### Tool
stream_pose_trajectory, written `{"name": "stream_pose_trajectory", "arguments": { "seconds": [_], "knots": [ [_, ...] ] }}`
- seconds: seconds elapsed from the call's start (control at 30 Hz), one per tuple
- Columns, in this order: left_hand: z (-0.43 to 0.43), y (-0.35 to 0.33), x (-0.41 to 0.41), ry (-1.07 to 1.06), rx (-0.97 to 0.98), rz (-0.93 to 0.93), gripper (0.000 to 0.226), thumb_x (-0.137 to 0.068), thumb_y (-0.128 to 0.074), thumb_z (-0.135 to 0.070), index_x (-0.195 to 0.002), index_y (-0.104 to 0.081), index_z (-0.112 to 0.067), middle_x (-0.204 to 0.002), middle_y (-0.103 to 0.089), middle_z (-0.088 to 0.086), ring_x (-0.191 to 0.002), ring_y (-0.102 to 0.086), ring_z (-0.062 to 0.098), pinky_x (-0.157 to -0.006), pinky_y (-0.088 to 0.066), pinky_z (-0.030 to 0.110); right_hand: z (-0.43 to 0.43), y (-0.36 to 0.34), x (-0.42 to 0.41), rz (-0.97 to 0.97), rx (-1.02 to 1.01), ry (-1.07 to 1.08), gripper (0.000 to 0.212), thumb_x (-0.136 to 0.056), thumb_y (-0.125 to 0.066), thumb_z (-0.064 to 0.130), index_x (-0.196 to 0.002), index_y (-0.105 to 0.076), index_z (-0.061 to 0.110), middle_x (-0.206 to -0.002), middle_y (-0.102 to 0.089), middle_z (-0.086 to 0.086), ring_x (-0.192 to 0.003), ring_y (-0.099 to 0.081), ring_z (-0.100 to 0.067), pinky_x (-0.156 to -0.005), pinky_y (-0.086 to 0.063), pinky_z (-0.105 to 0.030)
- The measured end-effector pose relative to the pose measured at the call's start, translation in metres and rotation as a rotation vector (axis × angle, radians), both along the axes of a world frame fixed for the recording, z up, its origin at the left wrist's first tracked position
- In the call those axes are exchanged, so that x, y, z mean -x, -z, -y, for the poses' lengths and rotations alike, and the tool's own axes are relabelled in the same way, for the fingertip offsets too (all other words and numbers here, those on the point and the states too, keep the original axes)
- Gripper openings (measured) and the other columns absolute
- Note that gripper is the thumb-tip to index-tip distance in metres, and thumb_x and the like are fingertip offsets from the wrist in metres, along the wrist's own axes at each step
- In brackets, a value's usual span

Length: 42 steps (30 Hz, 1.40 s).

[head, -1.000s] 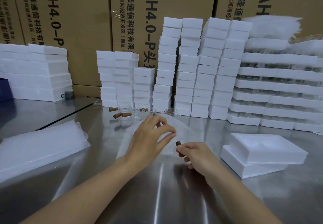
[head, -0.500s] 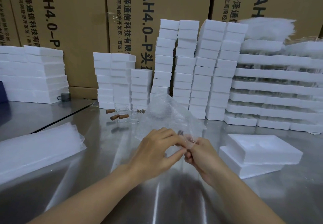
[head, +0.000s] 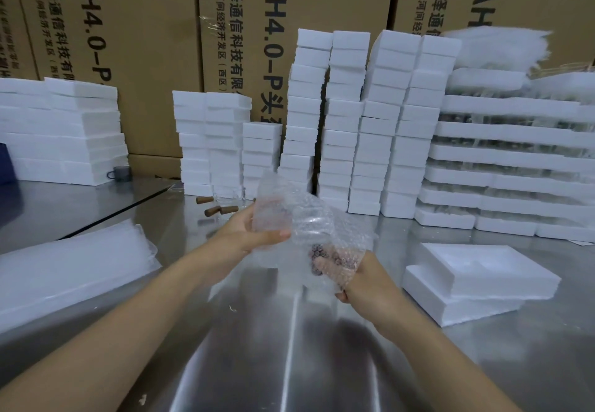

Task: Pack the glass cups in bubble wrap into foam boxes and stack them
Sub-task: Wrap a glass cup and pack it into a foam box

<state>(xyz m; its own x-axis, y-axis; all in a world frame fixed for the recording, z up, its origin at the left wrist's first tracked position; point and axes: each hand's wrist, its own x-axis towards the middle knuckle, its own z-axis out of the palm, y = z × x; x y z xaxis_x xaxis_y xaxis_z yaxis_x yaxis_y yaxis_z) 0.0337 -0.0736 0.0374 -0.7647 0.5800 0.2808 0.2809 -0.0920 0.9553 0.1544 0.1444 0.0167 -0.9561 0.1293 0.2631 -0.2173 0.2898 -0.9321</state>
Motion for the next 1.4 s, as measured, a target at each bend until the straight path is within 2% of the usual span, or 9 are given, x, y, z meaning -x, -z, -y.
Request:
{"name": "stream_pose_trajectory", "arguments": {
  "seconds": [0.13, 0.2, 0.33, 0.5, 0.77, 1.03, 1.17, 1.27, 1.4],
  "knots": [
    [-0.013, 0.008, -0.008, 0.034, -0.077, 0.102, 0.078, -0.069, -0.102, -0.03, -0.136, -0.062, -0.039, -0.133, -0.076, -0.005, -0.12, -0.074, 0.02, -0.089, -0.062, 0.028, 0.0, -0.005, -0.004, -0.042, -0.074, -0.006, 0.009, -0.1, -0.06, -0.004, -0.098, -0.069, -0.002, -0.089, -0.061, -0.026, -0.06, -0.044, -0.016, -0.049, -0.035, -0.022],
    [-0.02, 0.014, -0.014, 0.031, -0.111, 0.151, 0.091, -0.052, -0.107, -0.039, -0.131, -0.061, -0.035, -0.13, -0.077, 0.001, -0.116, -0.076, 0.021, -0.085, -0.062, 0.025, 0.002, -0.007, -0.008, -0.087, -0.102, -0.042, 0.014, -0.099, -0.063, -0.005, -0.095, -0.071, 0.006, -0.088, -0.067, -0.013, -0.063, -0.055, -0.009, -0.051, -0.041, -0.018],
    [-0.029, 0.017, -0.023, 0.086, -0.094, 0.148, 0.092, -0.056, -0.106, -0.046, -0.134, -0.065, -0.022, -0.135, -0.074, 0.008, -0.125, -0.072, 0.027, -0.11, -0.053, 0.044, 0.005, -0.008, -0.016, -0.122, -0.188, -0.112, 0.012, -0.101, -0.065, 0.004, -0.094, -0.074, 0.004, -0.094, -0.074, -0.004, -0.078, -0.067, -0.004, -0.067, -0.048, -0.014],
    [-0.034, 0.023, -0.028, 0.128, -0.111, 0.131, 0.084, -0.069, -0.101, -0.037, -0.139, -0.065, -0.008, -0.136, -0.073, 0.016, -0.128, -0.069, 0.035, -0.119, -0.045, 0.054, 0.006, -0.01, -0.02, -0.081, -0.217, -0.131, 0.018, -0.103, -0.065, 0.014, -0.1, -0.079, 0.004, -0.104, -0.078, -0.011, -0.103, -0.071, -0.036, -0.094, -0.056, -0.051],
    [-0.033, 0.011, -0.029, 0.281, -0.125, 0.305, 0.071, -0.088, -0.082, -0.053, -0.147, -0.064, -0.018, -0.149, -0.065, 0.015, -0.139, -0.061, 0.034, -0.122, -0.039, 0.053, 0.003, -0.003, -0.014, -0.054, -0.145, -0.125, 0.013, -0.099, -0.069, 0.011, -0.104, -0.08, 0.006, -0.104, -0.078, -0.013, -0.075, -0.063, -0.007, -0.068, -0.049, -0.02],
    [-0.041, 0.023, -0.025, 0.23, -0.218, 0.365, 0.099, -0.087, -0.086, -0.053, -0.166, -0.033, -0.025, -0.159, -0.055, 0.013, -0.146, -0.053, 0.038, -0.129, -0.026, 0.062, 0.012, 0.0, -0.014, 0.012, -0.017, -0.114, 0.026, -0.09, -0.077, 0.044, -0.106, -0.08, 0.024, -0.103, -0.078, -0.001, -0.079, -0.068, -0.012, -0.066, -0.052, -0.023],
    [-0.036, 0.028, -0.014, 0.112, -0.281, 0.262, 0.114, -0.069, -0.097, -0.062, -0.162, -0.043, -0.024, -0.159, -0.055, 0.007, -0.149, -0.05, 0.035, -0.128, -0.028, 0.062, 0.011, -0.004, -0.009, -0.042, 0.066, 0.002, 0.002, -0.091, -0.08, 0.029, -0.093, -0.081, 0.028, -0.088, -0.079, 0.009, -0.07, -0.07, -0.009, -0.062, -0.056, -0.024],
    [-0.031, 0.027, -0.009, 0.053, -0.325, 0.294, 0.121, -0.064, -0.1, -0.06, -0.164, -0.041, -0.025, -0.165, -0.048, 0.009, -0.151, -0.047, 0.034, -0.128, -0.03, 0.061, 0.0, -0.003, -0.001, -0.062, 0.115, 0.19, 0.009, -0.094, -0.077, 0.021, -0.099, -0.078, 0.029, -0.087, -0.078, 0.017, -0.073, -0.068, 0.003, -0.06, -0.051, -0.015],
    [-0.026, 0.024, -0.006, 0.023, -0.357, 0.333, 0.126, -0.062, -0.103, -0.055, -0.165, -0.037, -0.025, -0.161, -0.054, 0.007, -0.146, -0.054, 0.03, -0.124, -0.039, 0.054, -0.009, -0.003, 0.001, 0.048, 0.301, 0.296, 0.056, -0.085, -0.082, 0.048, -0.133, -0.053, 0.04, -0.131, -0.06, 0.012, -0.111, -0.067, -0.015, -0.087, -0.062, -0.04]
  ]
}}
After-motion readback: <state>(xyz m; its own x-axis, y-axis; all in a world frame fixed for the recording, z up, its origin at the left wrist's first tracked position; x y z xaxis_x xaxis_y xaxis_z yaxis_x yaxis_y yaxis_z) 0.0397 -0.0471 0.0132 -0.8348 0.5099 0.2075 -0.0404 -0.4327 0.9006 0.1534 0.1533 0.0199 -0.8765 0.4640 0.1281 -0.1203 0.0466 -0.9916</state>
